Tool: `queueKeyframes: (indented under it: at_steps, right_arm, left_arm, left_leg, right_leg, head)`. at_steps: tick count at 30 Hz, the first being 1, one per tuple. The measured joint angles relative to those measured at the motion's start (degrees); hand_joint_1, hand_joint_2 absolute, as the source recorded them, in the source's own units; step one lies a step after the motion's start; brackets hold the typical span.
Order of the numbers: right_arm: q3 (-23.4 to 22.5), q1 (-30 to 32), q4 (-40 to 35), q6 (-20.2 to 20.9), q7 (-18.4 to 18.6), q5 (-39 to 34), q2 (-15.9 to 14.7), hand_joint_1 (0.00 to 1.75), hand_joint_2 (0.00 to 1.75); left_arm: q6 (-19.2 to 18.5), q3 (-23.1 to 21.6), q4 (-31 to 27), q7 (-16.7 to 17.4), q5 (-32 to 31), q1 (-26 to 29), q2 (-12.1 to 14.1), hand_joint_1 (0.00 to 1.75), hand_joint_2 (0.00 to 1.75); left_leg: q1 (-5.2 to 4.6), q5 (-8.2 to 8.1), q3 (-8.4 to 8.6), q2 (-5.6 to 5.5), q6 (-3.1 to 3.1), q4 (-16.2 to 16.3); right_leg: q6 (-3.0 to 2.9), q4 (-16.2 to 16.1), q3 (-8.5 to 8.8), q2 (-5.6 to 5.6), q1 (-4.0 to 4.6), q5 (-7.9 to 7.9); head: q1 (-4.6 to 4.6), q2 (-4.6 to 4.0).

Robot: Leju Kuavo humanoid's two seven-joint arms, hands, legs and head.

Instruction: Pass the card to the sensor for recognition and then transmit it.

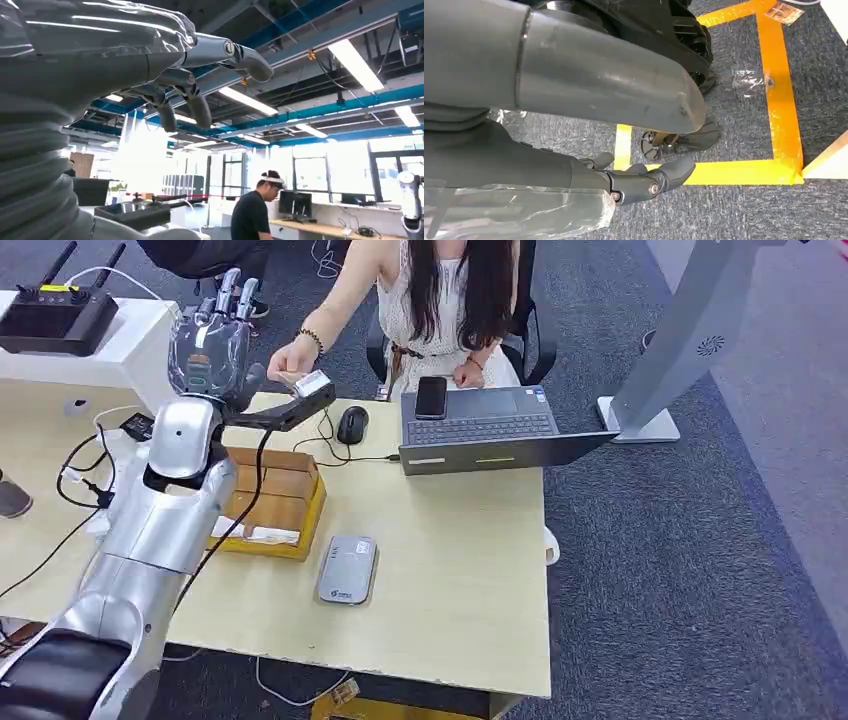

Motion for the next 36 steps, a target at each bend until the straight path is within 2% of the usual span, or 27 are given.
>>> queueKeyframes:
  at_steps: [5, 9, 12, 15, 18, 21, 24, 30, 36]
  right_arm:
    - [0.0, 0.31, 0.09, -0.61, -0.7, -0.77, 0.31, 0.0, 0.0]
    - [-0.37, 0.92, 0.13, -1.03, -1.14, -1.82, 0.39, 0.0, 0.0]
    - [-1.2, 1.32, 0.13, -1.22, -1.49, -2.73, 0.42, 0.0, 0.0]
    - [-1.79, 1.45, 0.13, -1.66, -1.66, -3.32, 0.42, 0.0, 0.0]
    - [-2.56, 1.54, 0.13, -1.73, -1.73, -3.69, 0.42, 0.0, 0.0]
    - [-2.84, 1.63, 0.13, -1.73, -1.64, -3.41, 0.42, 0.0, 0.0]
    - [-2.97, 1.7, 0.13, -1.7, -1.64, -3.17, 0.42, 0.0, 0.0]
    - [-2.99, 1.71, 0.13, -1.73, -1.44, -2.45, 0.42, 0.0, 0.0]
    - [-2.99, 1.7, 0.13, -1.68, -0.98, -1.9, 0.42, 0.0, 0.0]
  left_arm:
    - [2.75, 0.0, -7.14, -4.57, 1.31, 7.81, -0.94, 0.0, 1.75]
    - [2.82, -0.66, -18.48, -7.52, 3.19, 18.77, -1.09, 0.0, 1.75]
    - [3.8, -2.01, -26.5, -9.03, 4.09, 28.38, -0.13, 0.0, 1.75]
    - [3.65, -2.75, -31.13, -9.53, 5.07, 35.39, 1.38, 0.0, 1.75]
    - [0.8, -2.78, -33.0, -9.51, 6.76, 40.21, 3.34, 0.0, 1.75]
    - [-2.28, -2.73, -32.83, -8.78, 7.7, 42.12, 4.96, 0.0, 1.75]
    - [-3.15, -2.54, -32.17, -8.65, 8.02, 42.56, 6.36, 0.0, 1.75]
    - [-5.2, -1.05, -29.57, -6.53, 8.74, 41.91, 7.17, 0.0, 1.75]
    - [-5.82, 1.07, -24.06, -5.46, 9.05, 39.33, 7.26, 0.0, 1.75]
  left_leg:
    - [-0.02, -0.04, -0.02, 0.03, 0.04, 0.0]
    - [-0.03, -0.14, -0.05, 0.1, 0.07, -0.02]
    - [-0.02, -0.2, -0.04, 0.14, 0.12, -0.02]
    - [-0.01, -0.22, -0.06, 0.13, 0.09, -0.03]
    - [0.0, -0.23, -0.04, 0.13, 0.07, -0.04]
    - [0.02, -0.19, -0.05, 0.08, 0.06, -0.04]
    - [0.01, -0.12, -0.05, 0.08, 0.05, -0.04]
    - [0.0, -0.12, -0.05, 0.08, 0.05, -0.04]
    - [0.01, -0.11, -0.04, 0.07, 0.05, -0.04]
  right_leg:
    - [0.02, -0.04, 0.0, 0.04, -0.01, -0.02]
    - [0.05, -0.07, -0.03, 0.15, -0.02, -0.06]
    - [0.02, -0.08, -0.05, 0.15, -0.02, -0.12]
    - [0.04, -0.08, -0.07, 0.14, -0.02, -0.14]
    - [0.03, -0.07, -0.07, 0.13, -0.01, -0.15]
    - [0.03, -0.06, -0.06, 0.07, 0.0, -0.14]
    - [0.01, -0.05, -0.05, 0.05, 0.0, -0.1]
    - [0.01, -0.06, -0.05, 0.04, 0.0, -0.09]
    - [0.0, -0.05, -0.05, 0.04, 0.0, -0.08]
  head:
    - [0.0, 0.0]
    - [0.0, 0.0]
    - [0.02, 0.0]
    - [0.0, 0.0]
    - [0.0, 0.0]
    - [0.0, 0.0]
    - [0.0, 0.0]
    - [0.02, 0.0]
    - [0.0, 0.0]
